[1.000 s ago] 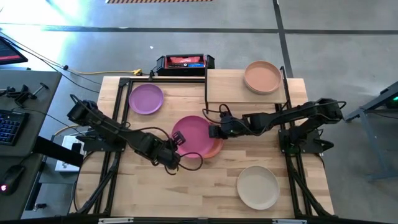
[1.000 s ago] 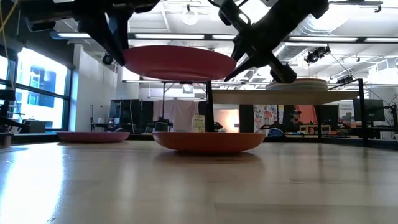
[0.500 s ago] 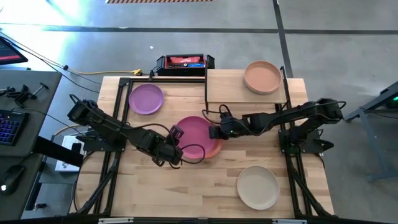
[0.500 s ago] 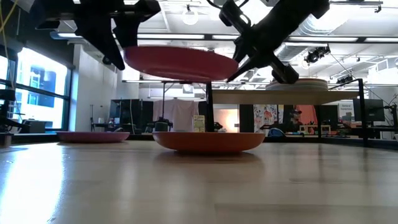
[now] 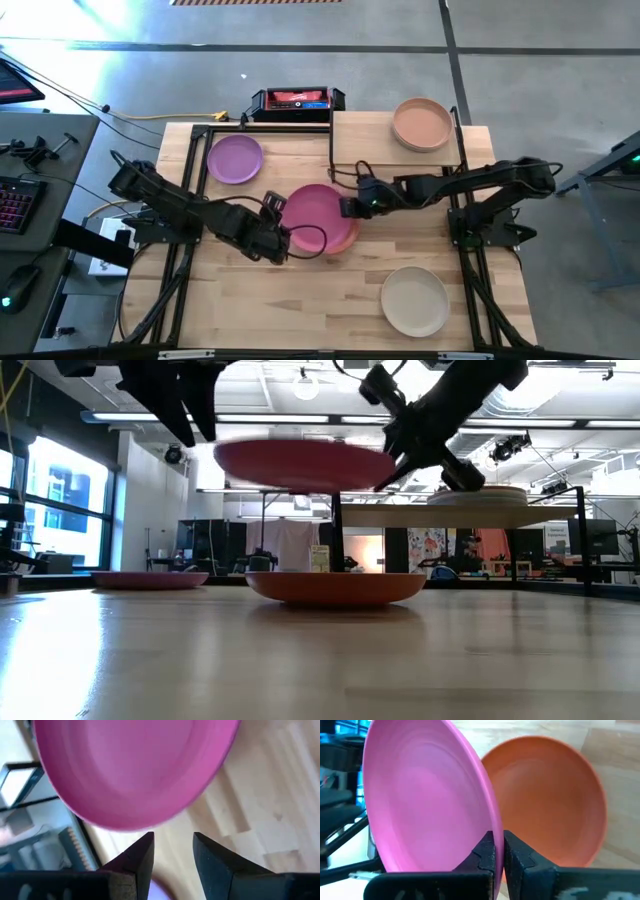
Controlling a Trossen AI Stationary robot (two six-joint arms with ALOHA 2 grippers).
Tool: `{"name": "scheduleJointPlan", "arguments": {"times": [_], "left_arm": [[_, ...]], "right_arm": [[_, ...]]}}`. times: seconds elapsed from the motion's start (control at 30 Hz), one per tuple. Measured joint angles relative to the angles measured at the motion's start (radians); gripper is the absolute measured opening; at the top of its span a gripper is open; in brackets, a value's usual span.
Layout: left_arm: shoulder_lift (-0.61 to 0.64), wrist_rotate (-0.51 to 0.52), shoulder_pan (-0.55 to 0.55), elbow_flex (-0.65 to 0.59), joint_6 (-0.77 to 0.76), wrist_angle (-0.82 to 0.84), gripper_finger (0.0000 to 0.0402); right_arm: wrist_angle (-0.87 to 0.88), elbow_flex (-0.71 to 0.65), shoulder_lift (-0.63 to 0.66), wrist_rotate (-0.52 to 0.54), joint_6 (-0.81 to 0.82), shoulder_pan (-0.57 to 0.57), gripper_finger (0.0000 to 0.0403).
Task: Place and stack plates onto a shelf
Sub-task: Put the pink plate on the shelf
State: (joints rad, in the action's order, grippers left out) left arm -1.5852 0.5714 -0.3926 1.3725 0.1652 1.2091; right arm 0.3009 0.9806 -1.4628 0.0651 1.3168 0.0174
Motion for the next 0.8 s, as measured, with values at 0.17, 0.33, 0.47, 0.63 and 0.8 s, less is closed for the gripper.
{"name": "scheduleJointPlan", "arguments": {"times": [0.17, 0.33, 0.47, 0.63, 0.8], "left_arm": [[0.0, 0.07, 0.014, 0.011, -0.054, 0.094, 0.0127], [0.006, 0.097, 0.052, 0.011, -0.067, 0.114, 0.0127], [0.01, 0.111, 0.099, 0.011, -0.057, 0.113, 0.0127], [0.01, 0.118, 0.188, 0.011, 0.004, 0.113, 0.0127], [0.01, 0.118, 0.298, 0.011, 0.016, 0.109, 0.0127]], "right_arm": [[0.041, 0.0, 0.1, -0.015, -0.059, -0.032, 0.0], [0.147, 0.0, 0.197, -0.006, -0.09, -0.096, 0.0], [0.203, 0.0, 0.253, -0.011, -0.133, -0.169, 0.0], [0.211, 0.0, 0.312, -0.021, -0.198, -0.279, 0.0], [0.211, 0.0, 0.352, -0.056, -0.265, -0.411, 0.0]]}}
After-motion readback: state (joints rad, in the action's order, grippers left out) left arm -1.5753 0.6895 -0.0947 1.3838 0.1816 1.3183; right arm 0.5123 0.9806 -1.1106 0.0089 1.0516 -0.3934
